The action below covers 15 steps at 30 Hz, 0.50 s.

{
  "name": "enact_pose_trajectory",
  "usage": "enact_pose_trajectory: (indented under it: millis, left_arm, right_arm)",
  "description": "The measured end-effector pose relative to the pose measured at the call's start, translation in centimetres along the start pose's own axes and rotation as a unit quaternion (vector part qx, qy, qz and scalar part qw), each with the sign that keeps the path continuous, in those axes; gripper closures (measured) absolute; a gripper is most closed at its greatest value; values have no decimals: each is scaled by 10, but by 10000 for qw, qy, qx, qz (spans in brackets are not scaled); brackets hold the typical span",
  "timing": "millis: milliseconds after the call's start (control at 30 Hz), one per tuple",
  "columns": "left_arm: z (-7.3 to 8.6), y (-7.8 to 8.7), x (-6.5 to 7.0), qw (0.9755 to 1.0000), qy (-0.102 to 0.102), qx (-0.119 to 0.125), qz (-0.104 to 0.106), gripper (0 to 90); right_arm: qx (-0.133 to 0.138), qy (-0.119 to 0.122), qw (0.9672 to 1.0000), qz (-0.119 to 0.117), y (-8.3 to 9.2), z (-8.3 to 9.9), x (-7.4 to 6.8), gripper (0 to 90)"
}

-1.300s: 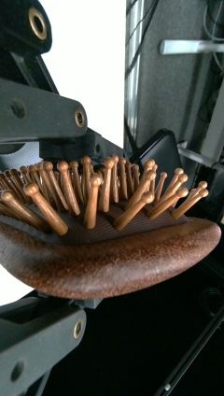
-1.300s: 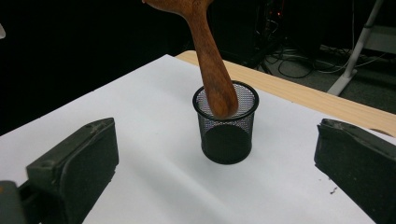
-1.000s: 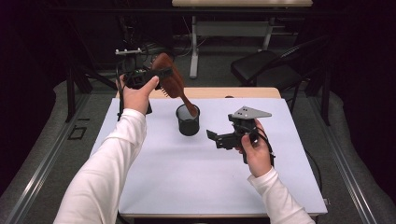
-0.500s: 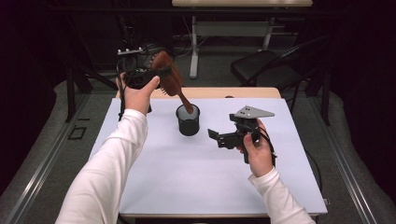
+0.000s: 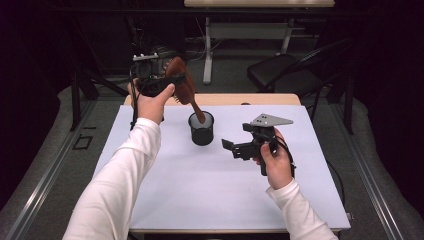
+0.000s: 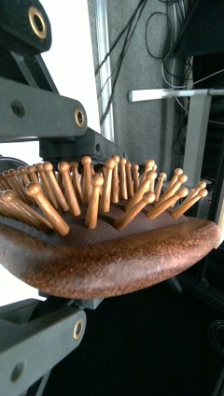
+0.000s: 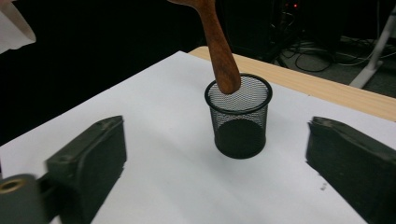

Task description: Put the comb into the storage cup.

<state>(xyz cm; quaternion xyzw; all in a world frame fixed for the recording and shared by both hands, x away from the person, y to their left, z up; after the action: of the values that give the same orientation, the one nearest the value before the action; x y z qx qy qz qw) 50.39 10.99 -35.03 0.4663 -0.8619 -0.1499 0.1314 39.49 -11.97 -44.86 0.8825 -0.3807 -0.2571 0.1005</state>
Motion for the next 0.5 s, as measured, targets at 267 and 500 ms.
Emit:
enact_pose_trajectory:
  millis: [267, 500]
  left_arm:
    - [3, -5, 2, 10000, 7, -38, -8, 494]
    - [6, -10, 6, 9999, -34, -96, 66, 494]
  right_arm:
    - [-172, 139, 9997, -132, -3, 5, -4, 144]
    - [-196, 134, 9996, -144, -5, 6, -4, 145]
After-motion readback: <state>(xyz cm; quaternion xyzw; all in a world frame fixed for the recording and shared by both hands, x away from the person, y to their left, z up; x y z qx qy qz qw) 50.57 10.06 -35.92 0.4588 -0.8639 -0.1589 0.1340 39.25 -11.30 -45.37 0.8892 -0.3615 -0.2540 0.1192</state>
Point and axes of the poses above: each handheld gripper's, and its own axes: y roughly backward along the jaws, z roughly out of its underside, x roughly to its right, the point moved 6 cm from there along -y, roughly forward along the jaws, and after that the axes turned 14 degrees about -y, right-handed, at the moved point
